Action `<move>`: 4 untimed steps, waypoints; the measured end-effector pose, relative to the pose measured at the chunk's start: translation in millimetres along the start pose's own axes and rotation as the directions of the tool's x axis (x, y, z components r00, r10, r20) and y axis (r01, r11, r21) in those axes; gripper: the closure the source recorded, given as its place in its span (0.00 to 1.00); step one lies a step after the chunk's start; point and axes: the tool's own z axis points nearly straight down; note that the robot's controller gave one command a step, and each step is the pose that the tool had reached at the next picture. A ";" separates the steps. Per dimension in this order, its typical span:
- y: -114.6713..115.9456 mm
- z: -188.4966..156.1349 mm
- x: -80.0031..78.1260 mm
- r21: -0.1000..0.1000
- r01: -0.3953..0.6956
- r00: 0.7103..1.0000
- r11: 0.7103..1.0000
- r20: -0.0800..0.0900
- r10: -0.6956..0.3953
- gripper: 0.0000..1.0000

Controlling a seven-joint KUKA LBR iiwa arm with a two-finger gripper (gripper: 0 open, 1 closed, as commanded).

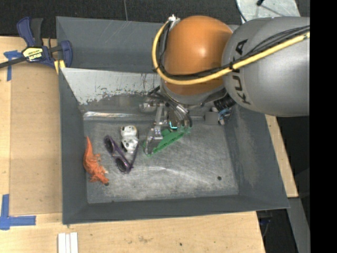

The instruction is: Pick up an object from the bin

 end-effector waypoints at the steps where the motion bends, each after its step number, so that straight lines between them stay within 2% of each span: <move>1: -0.5 -4.8 -1.6 -0.002 -0.002 1.000 1.000 0.008 0.002 0.00; 2: -26.0 51.3 -10.1 -0.001 0.075 0.997 0.997 0.013 -0.075 0.00; 3: -51.3 73.0 -10.8 0.002 0.388 0.922 0.922 0.007 -0.388 0.00; 4: -72.6 70.6 -28.1 0.003 0.456 0.890 0.890 0.010 -0.456 0.00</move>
Offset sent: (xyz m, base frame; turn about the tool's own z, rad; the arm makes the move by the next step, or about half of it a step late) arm 0.0208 -0.0717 -0.1529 -0.1998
